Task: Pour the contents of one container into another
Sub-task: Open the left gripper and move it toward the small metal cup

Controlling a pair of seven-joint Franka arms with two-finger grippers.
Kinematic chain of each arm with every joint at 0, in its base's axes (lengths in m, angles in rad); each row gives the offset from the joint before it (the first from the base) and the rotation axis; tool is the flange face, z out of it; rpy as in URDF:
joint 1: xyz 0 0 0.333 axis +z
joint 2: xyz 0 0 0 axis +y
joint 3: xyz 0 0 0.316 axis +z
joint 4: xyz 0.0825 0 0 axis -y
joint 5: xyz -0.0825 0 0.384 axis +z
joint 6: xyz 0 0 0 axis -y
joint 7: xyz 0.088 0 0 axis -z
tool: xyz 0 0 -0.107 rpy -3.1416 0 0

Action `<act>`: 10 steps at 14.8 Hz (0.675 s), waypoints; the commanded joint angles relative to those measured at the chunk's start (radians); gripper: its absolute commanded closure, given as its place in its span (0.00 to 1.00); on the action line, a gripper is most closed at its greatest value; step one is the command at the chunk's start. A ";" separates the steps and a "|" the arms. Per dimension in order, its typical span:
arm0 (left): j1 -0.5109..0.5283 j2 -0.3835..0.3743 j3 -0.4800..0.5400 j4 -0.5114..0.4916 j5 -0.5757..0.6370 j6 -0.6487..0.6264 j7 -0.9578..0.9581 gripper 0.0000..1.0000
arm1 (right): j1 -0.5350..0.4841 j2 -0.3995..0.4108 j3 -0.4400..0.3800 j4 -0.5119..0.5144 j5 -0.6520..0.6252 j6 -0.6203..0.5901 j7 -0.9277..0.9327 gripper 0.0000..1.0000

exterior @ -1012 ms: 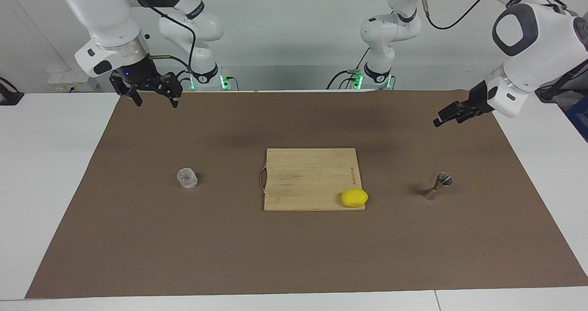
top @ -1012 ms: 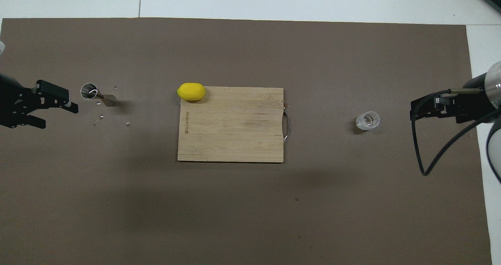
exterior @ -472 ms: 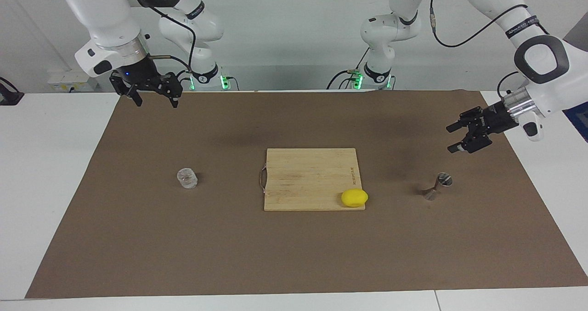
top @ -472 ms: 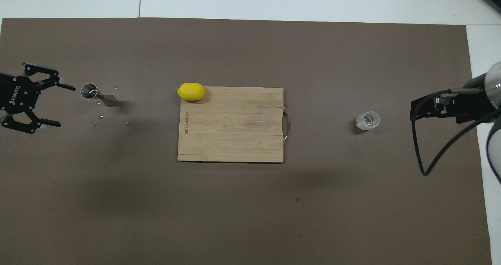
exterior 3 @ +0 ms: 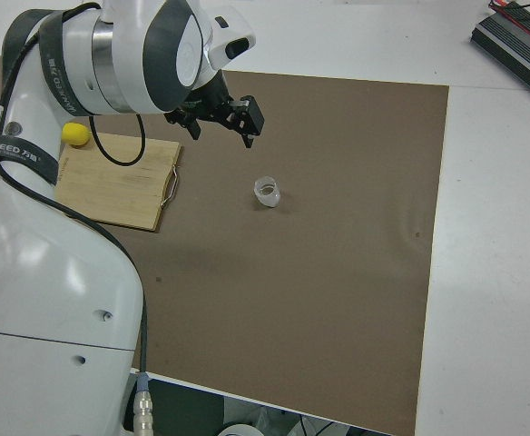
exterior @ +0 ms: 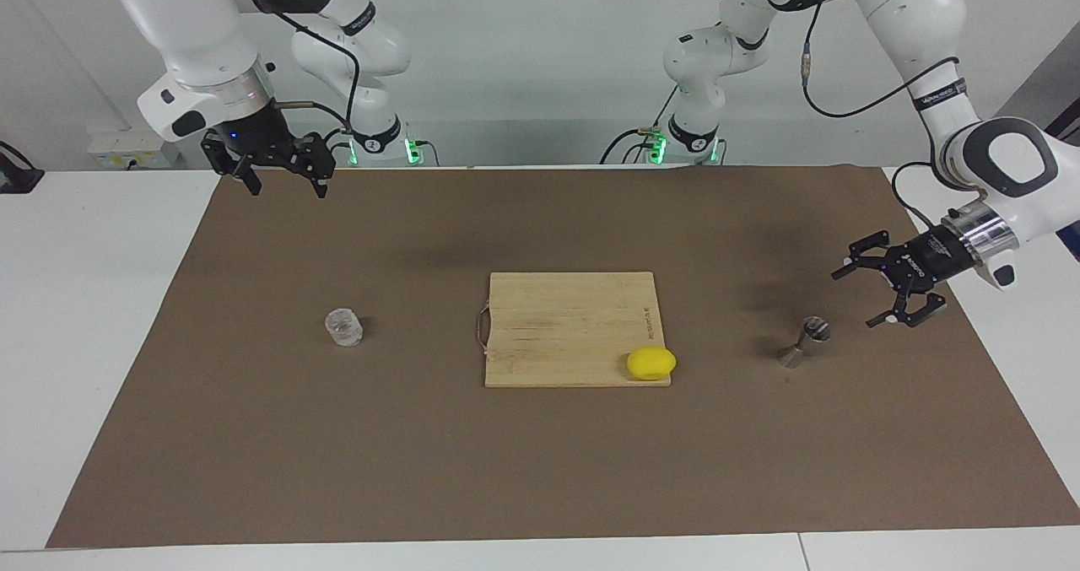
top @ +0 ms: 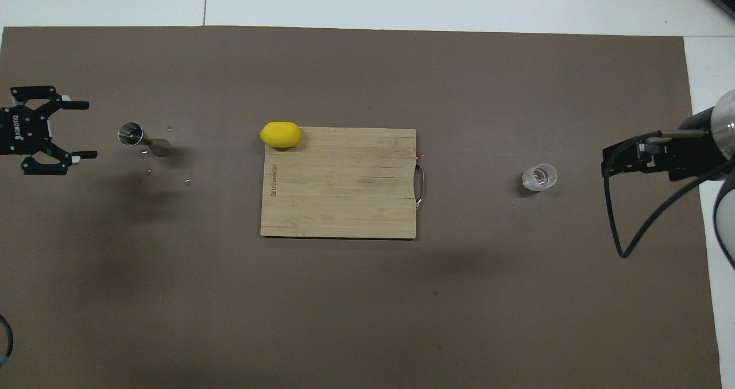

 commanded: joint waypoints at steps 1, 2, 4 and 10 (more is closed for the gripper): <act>0.010 0.001 -0.009 -0.068 -0.104 0.084 -0.050 0.00 | -0.007 -0.007 0.002 -0.005 0.019 -0.012 -0.026 0.00; 0.012 0.004 -0.009 -0.080 -0.133 0.099 -0.058 0.00 | -0.007 -0.007 0.002 -0.005 0.019 -0.012 -0.026 0.00; 0.024 0.001 -0.013 -0.134 -0.182 0.150 -0.086 0.00 | -0.007 -0.007 0.002 -0.005 0.019 -0.012 -0.025 0.00; 0.039 -0.017 -0.023 -0.209 -0.239 0.171 -0.067 0.00 | -0.007 -0.007 0.002 -0.005 0.019 -0.012 -0.025 0.00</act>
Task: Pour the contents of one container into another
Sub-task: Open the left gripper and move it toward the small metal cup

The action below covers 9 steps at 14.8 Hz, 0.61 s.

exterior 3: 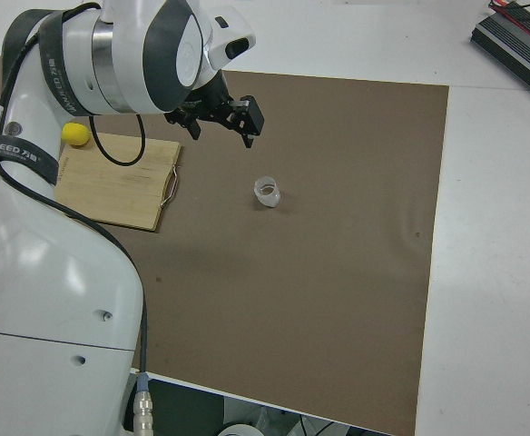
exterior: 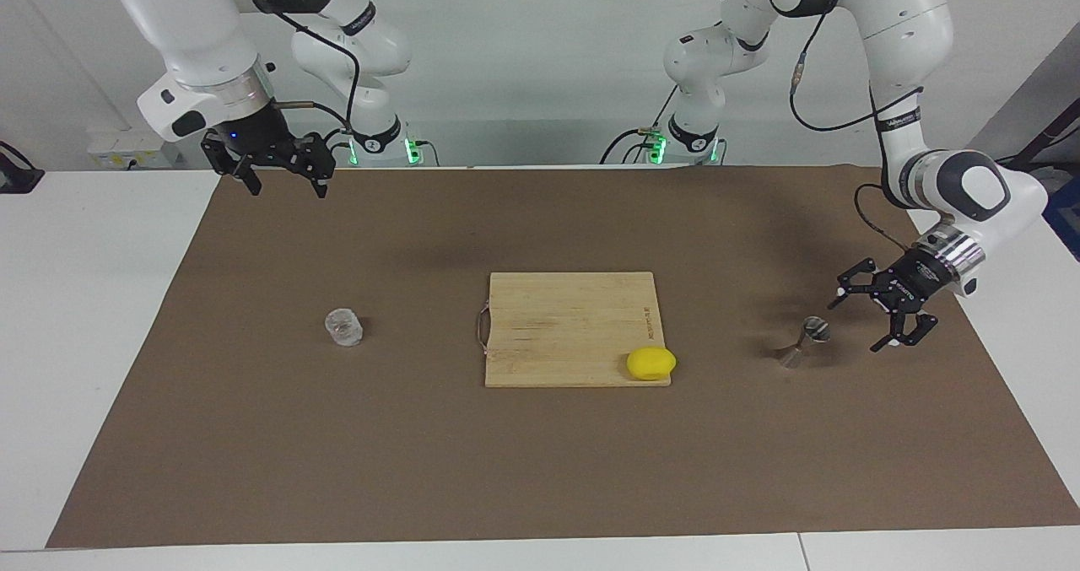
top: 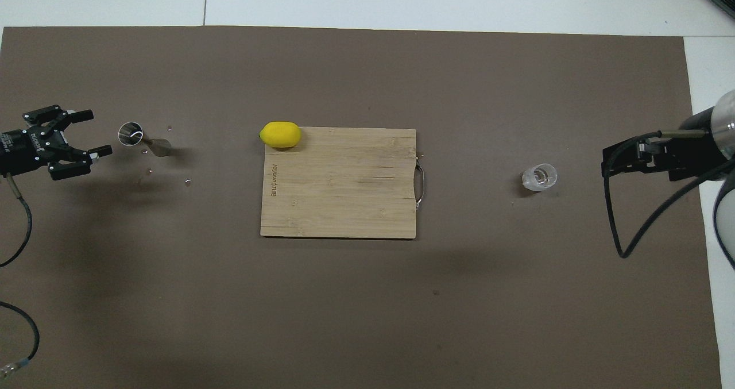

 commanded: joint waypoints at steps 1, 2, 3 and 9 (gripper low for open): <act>0.012 -0.034 -0.020 -0.046 -0.014 0.003 0.029 0.00 | -0.007 -0.007 0.002 -0.005 0.019 -0.012 -0.025 0.00; 0.007 -0.036 -0.020 -0.049 -0.015 -0.016 0.084 0.00 | -0.007 -0.007 0.002 -0.005 0.019 -0.012 -0.025 0.00; 0.004 -0.045 -0.020 -0.068 -0.015 -0.025 0.127 0.00 | -0.007 -0.007 0.002 -0.005 0.019 -0.012 -0.025 0.00; -0.018 -0.050 -0.021 -0.086 -0.026 -0.020 0.206 0.00 | -0.007 -0.007 0.002 -0.005 0.019 -0.012 -0.025 0.00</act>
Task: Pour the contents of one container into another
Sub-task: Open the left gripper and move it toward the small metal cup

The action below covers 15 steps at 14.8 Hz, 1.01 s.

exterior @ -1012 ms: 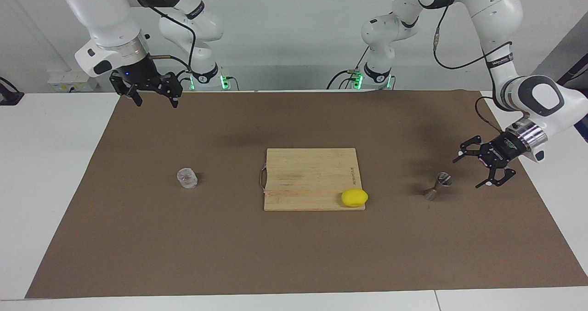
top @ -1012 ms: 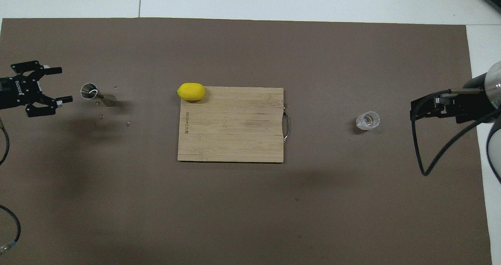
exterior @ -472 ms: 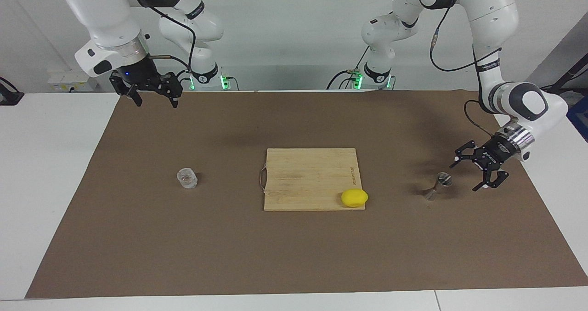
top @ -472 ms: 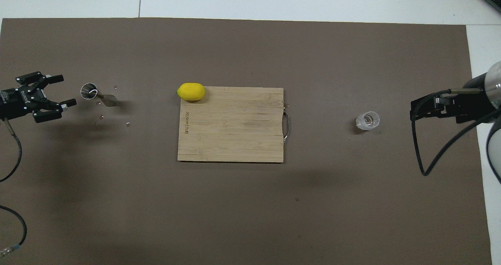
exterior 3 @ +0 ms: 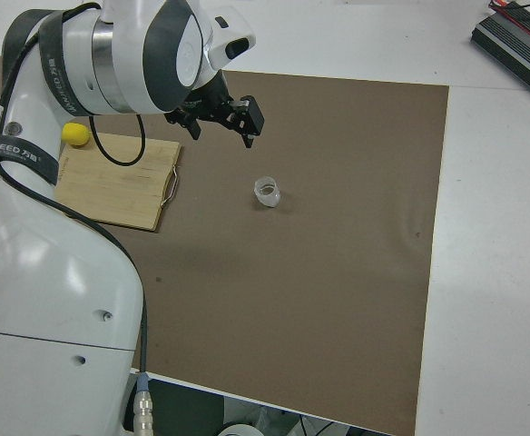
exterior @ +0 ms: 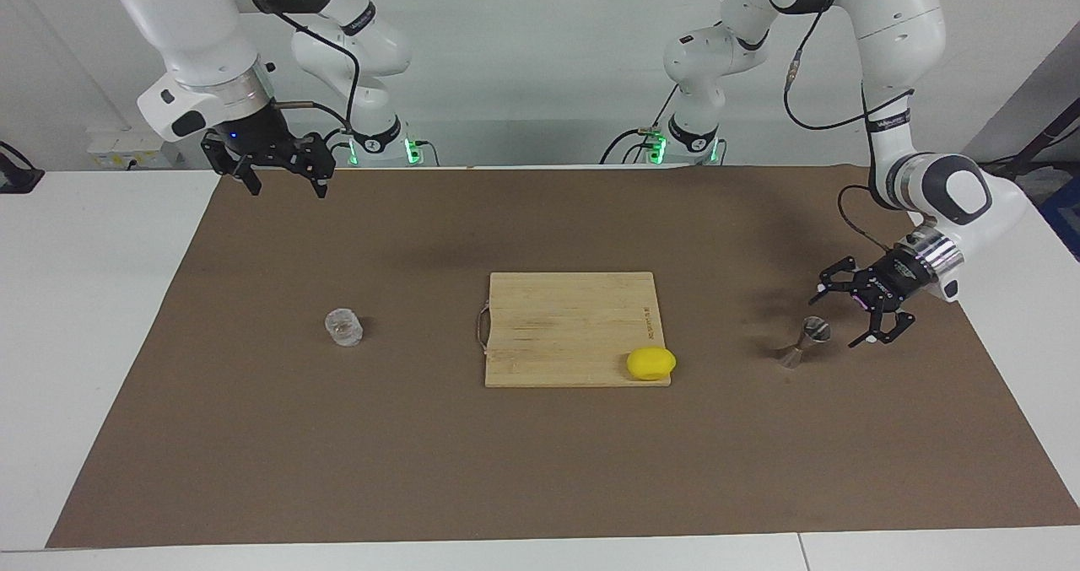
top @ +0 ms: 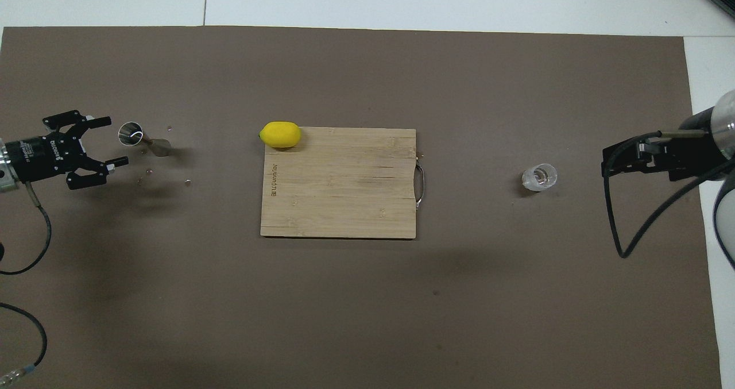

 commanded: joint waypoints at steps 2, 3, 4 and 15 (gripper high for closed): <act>-0.013 -0.034 -0.001 -0.042 -0.025 -0.003 0.033 0.00 | -0.007 -0.007 0.002 -0.005 0.019 -0.012 -0.025 0.00; -0.018 -0.034 -0.002 -0.042 -0.029 0.000 0.033 0.00 | -0.007 -0.007 0.002 -0.005 0.019 -0.012 -0.025 0.00; -0.033 -0.034 -0.002 -0.043 -0.042 0.003 0.035 0.00 | -0.007 -0.007 0.002 -0.005 0.019 -0.012 -0.025 0.00; -0.035 -0.038 0.001 -0.058 -0.049 0.008 0.038 0.28 | -0.007 -0.007 0.002 -0.005 0.019 -0.012 -0.025 0.00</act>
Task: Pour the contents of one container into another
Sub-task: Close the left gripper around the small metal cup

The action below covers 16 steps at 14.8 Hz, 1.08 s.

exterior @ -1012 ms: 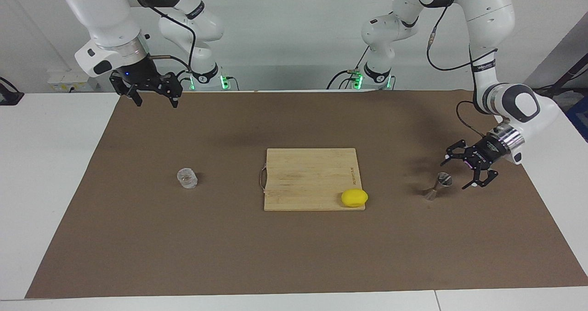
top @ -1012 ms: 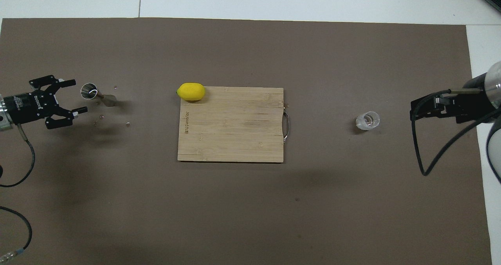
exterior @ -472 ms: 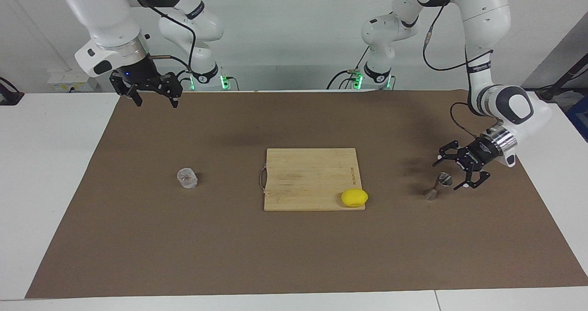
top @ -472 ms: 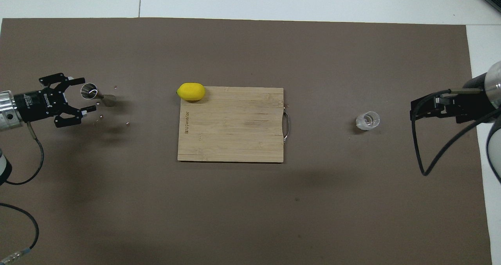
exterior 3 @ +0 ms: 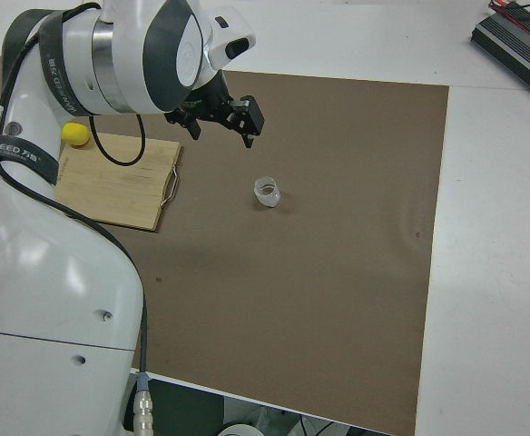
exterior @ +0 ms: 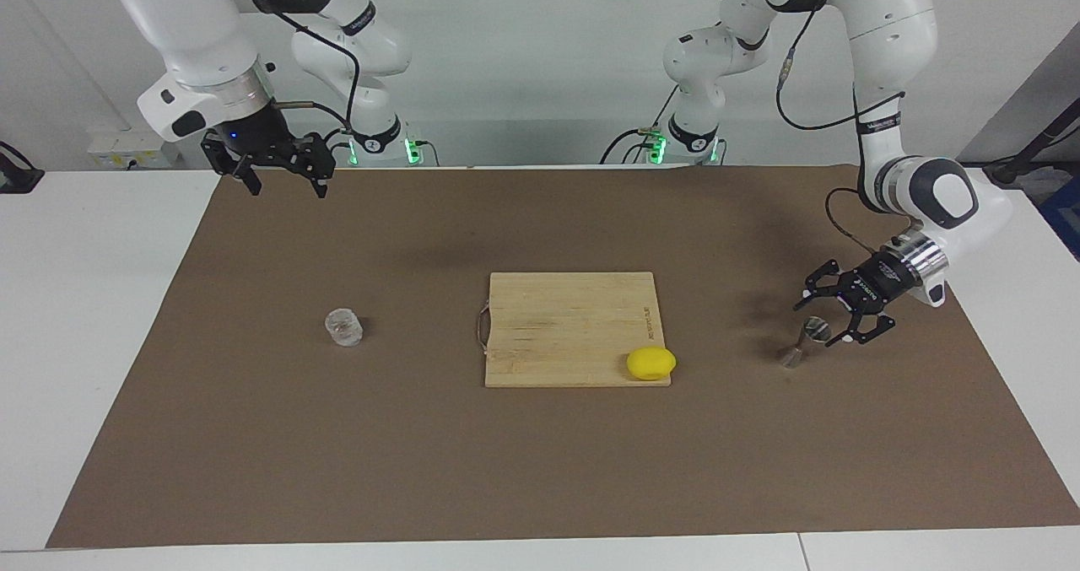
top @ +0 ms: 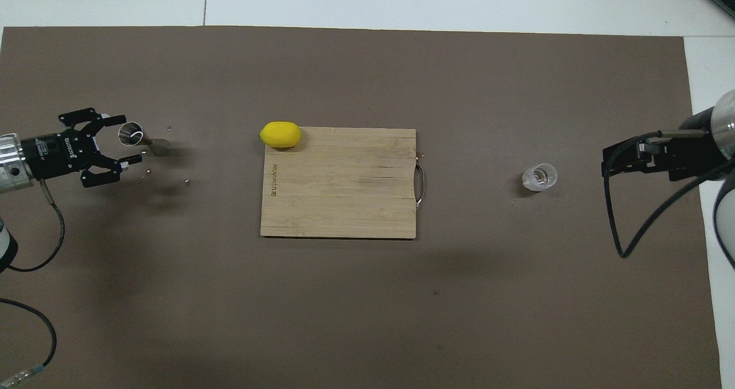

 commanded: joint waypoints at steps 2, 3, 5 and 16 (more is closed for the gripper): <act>-0.009 -0.034 0.011 -0.044 -0.023 0.008 0.020 0.29 | -0.007 -0.007 0.002 -0.005 0.019 -0.012 -0.025 0.00; -0.009 -0.034 0.011 -0.044 -0.023 0.008 0.020 0.29 | -0.007 -0.007 0.002 -0.005 0.019 -0.012 -0.025 0.00; -0.009 -0.035 0.014 -0.045 -0.023 0.008 0.019 0.29 | -0.007 -0.007 0.002 -0.005 0.019 -0.012 -0.025 0.00; -0.010 -0.040 0.006 0.039 -0.021 -0.094 -0.056 1.00 | -0.007 -0.007 0.002 -0.005 0.019 -0.012 -0.025 0.00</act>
